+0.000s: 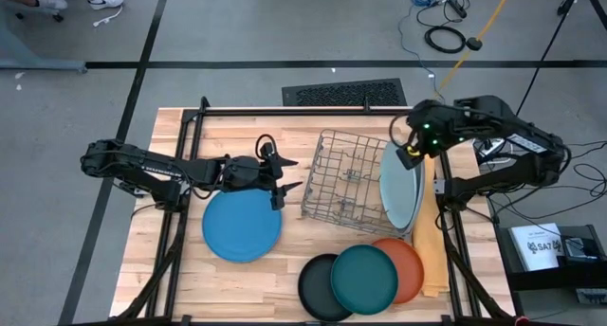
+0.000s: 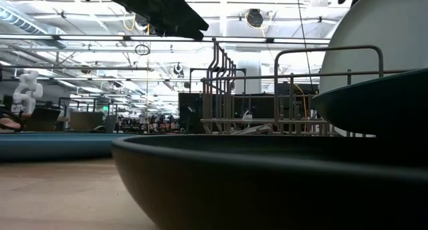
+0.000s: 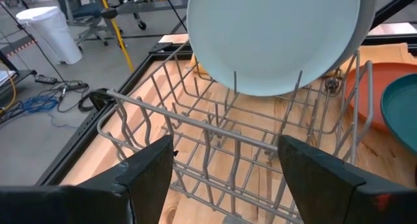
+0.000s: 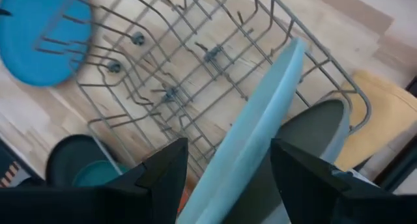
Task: Sort dishes
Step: Put the light blue plate into the dish rack
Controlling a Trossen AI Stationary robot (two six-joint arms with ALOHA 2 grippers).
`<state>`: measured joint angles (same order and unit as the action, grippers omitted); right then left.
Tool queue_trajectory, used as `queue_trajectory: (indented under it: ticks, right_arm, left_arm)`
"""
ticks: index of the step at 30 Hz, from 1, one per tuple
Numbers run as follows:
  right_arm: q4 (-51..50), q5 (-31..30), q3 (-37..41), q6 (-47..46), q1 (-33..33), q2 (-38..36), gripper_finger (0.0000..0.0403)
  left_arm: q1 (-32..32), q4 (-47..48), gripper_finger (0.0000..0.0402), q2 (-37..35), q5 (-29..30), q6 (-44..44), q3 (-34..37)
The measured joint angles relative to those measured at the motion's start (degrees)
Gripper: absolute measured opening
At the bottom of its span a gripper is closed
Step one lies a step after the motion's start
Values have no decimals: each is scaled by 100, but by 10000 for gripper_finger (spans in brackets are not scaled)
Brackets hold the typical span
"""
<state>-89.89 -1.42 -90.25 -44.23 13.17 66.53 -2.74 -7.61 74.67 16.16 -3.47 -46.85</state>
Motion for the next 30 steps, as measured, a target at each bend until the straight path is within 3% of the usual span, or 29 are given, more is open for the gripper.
queue_trajectory:
  ticks: [13,22,30]
  right_arm:
    - [7,-169,557,-57,2,20,202]
    - [-14,-177,556,-108,-7,179,123]
    - [-35,-206,550,-94,-7,292,89]
  left_arm:
    - [0,2,273,0,2,6,0]
    - [0,2,273,0,4,5,0]
    - [0,8,273,0,5,5,0]
